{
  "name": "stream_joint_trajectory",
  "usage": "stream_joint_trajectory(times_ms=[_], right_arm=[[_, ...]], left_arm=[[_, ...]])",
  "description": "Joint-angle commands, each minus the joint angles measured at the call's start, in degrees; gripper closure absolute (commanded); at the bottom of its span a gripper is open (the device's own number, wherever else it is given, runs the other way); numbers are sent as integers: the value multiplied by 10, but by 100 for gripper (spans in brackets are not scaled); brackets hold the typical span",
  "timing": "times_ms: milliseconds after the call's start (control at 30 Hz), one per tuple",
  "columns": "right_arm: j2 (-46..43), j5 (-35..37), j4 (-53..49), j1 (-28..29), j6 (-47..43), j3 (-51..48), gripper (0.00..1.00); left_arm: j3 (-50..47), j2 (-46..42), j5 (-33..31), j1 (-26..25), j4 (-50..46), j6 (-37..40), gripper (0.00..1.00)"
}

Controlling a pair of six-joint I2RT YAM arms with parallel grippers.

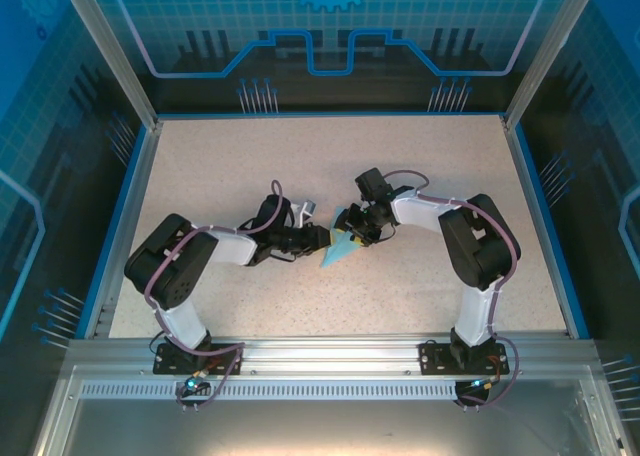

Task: Fold a paper plane with a square sheet of paper (pick it up from the middle)
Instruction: Fourth fold the wing at the center of the table.

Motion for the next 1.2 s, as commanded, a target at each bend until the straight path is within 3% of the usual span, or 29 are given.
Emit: stream_joint_trajectory(times_ms=[0,333,900,1167], right_arm=[[47,83,-89,-1,10,-24,48],[51,90,-99,0,18,-24,48],[60,111,-118,0,16,-20,52],[69,133,-129,5,15,-16,56]], left_arm=[[13,2,11,-8,-3,28,74],[31,24,-19,-13,-66,53,74],[41,40,-40,-12,-83,54,78],[36,13,-41,-5,-64,23,69]])
